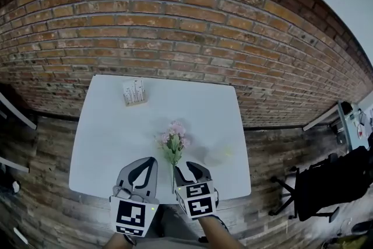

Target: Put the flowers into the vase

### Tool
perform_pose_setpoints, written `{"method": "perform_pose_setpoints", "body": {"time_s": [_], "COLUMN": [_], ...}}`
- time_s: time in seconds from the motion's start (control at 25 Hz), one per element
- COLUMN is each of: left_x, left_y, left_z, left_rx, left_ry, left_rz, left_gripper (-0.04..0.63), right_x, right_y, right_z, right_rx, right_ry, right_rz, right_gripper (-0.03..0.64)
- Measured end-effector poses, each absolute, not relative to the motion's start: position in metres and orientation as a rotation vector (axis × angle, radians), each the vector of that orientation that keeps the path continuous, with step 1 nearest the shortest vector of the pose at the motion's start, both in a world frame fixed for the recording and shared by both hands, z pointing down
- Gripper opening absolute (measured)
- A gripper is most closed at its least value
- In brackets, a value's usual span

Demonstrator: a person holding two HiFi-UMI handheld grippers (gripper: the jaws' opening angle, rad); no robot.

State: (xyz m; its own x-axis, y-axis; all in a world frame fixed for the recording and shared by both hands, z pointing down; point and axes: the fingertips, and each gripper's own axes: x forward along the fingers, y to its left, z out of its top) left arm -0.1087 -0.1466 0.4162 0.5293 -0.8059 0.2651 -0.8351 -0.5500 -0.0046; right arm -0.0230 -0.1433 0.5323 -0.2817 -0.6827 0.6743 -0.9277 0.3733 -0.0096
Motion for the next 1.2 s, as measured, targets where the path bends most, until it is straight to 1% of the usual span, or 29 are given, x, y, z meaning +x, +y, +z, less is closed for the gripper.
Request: {"method": "perform_pose_setpoints", "body": {"time_s": [0.52,1.2], "left_x": [-0.112,-0.106], "left_y": [-0.161,-0.182], "left_z": [0.434,0.452], "left_rx": [2.578,2.555], "left_ry": [-1.415,-1.373], "left_rz": [0.395,0.443], "left_gripper": [0.009,0.008], "right_x": [-0.030,-0.031], "right_y": [-0.165,-0.188], "right_z": [0.599,0.632], "right_rx": [1.283,1.236], "right_ry": [-1.926,-1.816], "right_rz": [0.720,0.788], "right_gripper": [0.156,0.161]}}
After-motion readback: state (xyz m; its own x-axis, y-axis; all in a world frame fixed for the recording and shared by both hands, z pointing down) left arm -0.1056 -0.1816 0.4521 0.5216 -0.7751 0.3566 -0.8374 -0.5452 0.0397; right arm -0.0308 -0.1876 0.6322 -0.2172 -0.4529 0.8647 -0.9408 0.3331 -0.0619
